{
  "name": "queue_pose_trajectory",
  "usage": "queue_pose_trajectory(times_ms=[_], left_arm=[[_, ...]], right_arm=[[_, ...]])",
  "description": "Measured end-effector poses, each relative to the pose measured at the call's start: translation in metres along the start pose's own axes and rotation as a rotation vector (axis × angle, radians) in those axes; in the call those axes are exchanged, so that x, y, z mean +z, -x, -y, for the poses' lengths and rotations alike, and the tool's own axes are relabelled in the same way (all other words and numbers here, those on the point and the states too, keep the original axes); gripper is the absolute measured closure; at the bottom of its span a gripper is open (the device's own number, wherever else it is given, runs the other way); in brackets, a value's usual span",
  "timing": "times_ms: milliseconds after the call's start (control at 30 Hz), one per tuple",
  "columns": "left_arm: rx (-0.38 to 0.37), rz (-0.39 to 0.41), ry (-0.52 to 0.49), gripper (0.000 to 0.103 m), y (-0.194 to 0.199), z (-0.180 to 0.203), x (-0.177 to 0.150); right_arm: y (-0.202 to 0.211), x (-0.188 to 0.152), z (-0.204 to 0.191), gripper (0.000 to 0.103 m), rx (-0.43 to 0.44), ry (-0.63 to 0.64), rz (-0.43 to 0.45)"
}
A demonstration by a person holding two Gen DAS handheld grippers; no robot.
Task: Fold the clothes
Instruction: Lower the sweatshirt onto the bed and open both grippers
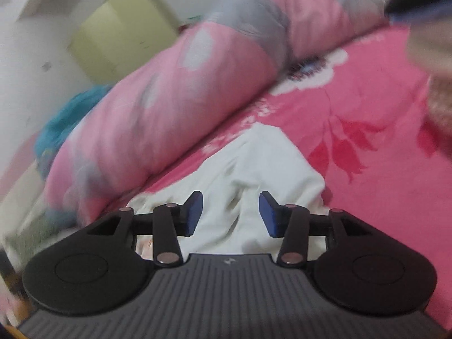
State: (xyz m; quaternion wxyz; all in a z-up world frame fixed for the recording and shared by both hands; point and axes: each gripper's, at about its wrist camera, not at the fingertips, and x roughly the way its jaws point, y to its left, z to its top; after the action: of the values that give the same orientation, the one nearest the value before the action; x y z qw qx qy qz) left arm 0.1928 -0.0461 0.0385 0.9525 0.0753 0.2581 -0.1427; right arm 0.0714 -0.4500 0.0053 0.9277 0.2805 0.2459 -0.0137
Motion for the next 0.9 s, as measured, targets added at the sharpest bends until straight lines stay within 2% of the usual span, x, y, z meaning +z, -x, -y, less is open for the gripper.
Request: queue_pose_trajectory(times_ms=[100,200,233,400,500,567,667,700,733,900], left_arm=[[-0.106,-0.048,-0.027,0.018,0.044,0.012,-0.020],[-0.228,-0.128,-0.063,0.017,0.083,0.031,-0.052],[-0.262,-0.153,-0.059,0.017,0.093,0.037,-0.064],[-0.315,-0.265,-0.016,0.019,0.118,0.069,-0.115],[-0.309,-0.288,0.041,0.028,0.125,0.086,-0.137],[-0.265,-0.266,0.063,0.034,0.127,0.094,-0.145],[-0.202,-0.241,0.082,0.068,0.134,0.096,-0.151],[-0.204,-0.239,0.089,0.090,0.135,0.095,-0.152],[-0.204,-0.239,0.096,0.096,0.136,0.093,-0.153],[-0.210,-0.220,0.164,0.098,0.144,0.078,-0.149]], right_arm=[[0.039,-0.036,-0.014,0.057,0.032,0.119,-0.065],[0.061,-0.079,-0.028,0.057,0.062,0.234,-0.120],[0.062,-0.089,-0.028,0.057,0.059,0.234,-0.123],[0.058,-0.136,-0.024,0.056,0.042,0.223,-0.107],[0.049,-0.157,-0.024,0.056,0.033,0.280,-0.054],[0.040,-0.172,-0.024,0.056,0.010,0.344,-0.041],[0.044,-0.172,-0.024,0.056,0.017,0.341,-0.016],[0.045,-0.171,-0.020,0.056,0.026,0.318,-0.013],[0.046,-0.169,-0.016,0.056,0.036,0.294,-0.011],[0.047,-0.167,-0.005,0.056,0.057,0.241,0.002]])
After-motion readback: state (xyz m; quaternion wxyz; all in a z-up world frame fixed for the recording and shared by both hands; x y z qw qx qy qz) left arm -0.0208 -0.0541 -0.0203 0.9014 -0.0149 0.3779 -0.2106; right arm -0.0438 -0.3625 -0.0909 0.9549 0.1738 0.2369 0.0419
